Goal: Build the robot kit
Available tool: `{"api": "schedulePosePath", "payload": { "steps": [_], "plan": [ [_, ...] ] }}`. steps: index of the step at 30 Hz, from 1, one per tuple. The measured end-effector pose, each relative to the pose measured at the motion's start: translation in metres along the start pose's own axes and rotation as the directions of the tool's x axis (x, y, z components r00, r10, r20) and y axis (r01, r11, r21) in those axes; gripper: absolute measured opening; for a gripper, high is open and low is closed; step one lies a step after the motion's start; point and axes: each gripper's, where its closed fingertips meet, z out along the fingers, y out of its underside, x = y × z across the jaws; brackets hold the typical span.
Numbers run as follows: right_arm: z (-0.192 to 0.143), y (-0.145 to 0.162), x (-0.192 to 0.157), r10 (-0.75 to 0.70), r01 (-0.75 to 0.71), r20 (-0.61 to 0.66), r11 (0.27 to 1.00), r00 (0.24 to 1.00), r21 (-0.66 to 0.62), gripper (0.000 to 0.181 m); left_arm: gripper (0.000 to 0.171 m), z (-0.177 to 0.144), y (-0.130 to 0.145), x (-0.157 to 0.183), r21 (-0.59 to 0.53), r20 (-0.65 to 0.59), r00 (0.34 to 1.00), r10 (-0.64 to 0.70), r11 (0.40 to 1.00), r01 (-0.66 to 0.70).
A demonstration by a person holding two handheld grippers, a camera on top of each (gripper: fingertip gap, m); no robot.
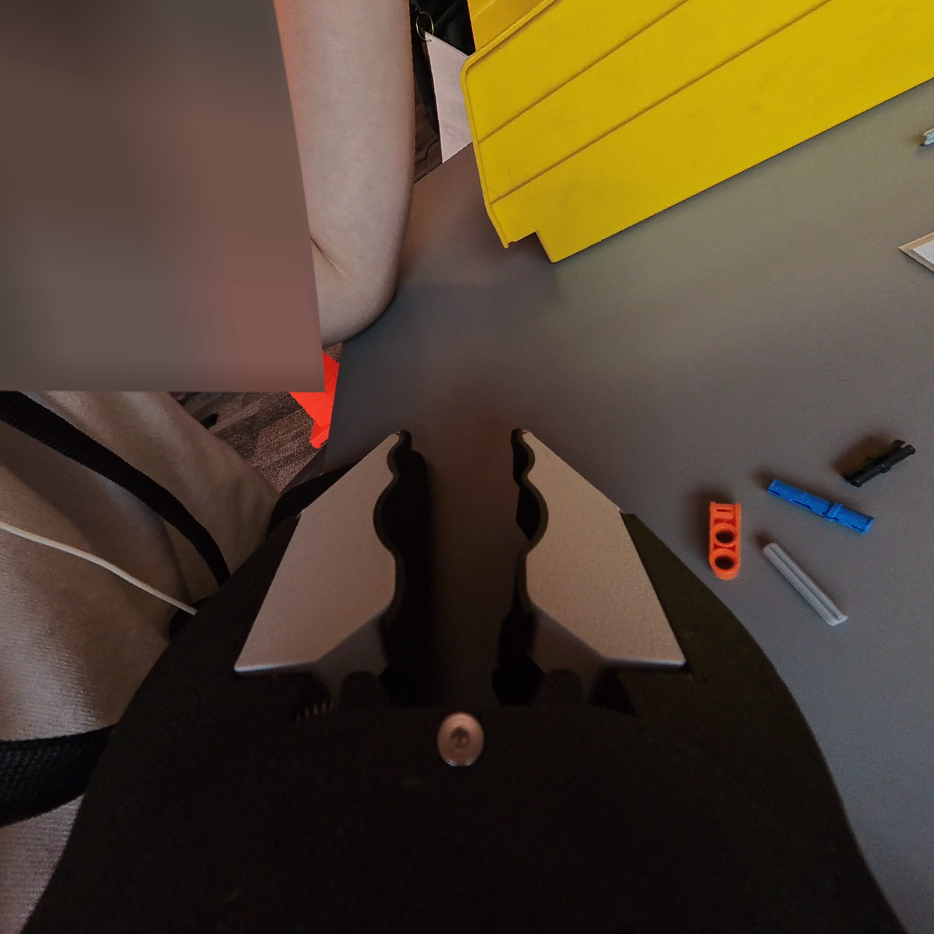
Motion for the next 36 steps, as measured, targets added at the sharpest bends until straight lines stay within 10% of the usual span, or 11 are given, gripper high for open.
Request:
{"api": "schedulePosePath", "payload": {
  "steps": [7, 11, 19, 36],
  "plan": [
    [0.0, 0.001, 0.0, 0.002, -0.002, 0.001, 1.0, 1.0, -0.003, 0.04, 0.008, -0.036, -0.044, -0.006, 0.272, 0.045, 0.999, -0.023, 0.962, 0.01],
    [0.0, 0.001, 0.0, 0.005, -0.005, 0.003, 1.0, 1.0, -0.004, 0.04, 0.061, -0.06, -0.065, 0.002, 0.42, 0.025, 1.0, -0.01, 0.908, -0.001],
    [0.0, 0.001, 0.0, 0.006, -0.006, 0.005, 1.0, 1.0, -0.004, 0.04, 0.052, -0.017, -0.006, 0.015, 0.103, -0.035, 0.999, 0.02, 0.995, -0.017],
    [0.0, 0.001, 0.0, 0.014, -0.014, 0.01, 1.0, 1.0, -0.004, 0.04, 0.061, 0.024, -0.006, 0.029, -0.131, -0.033, 0.999, -0.006, 0.991, 0.001]
  ]
}}
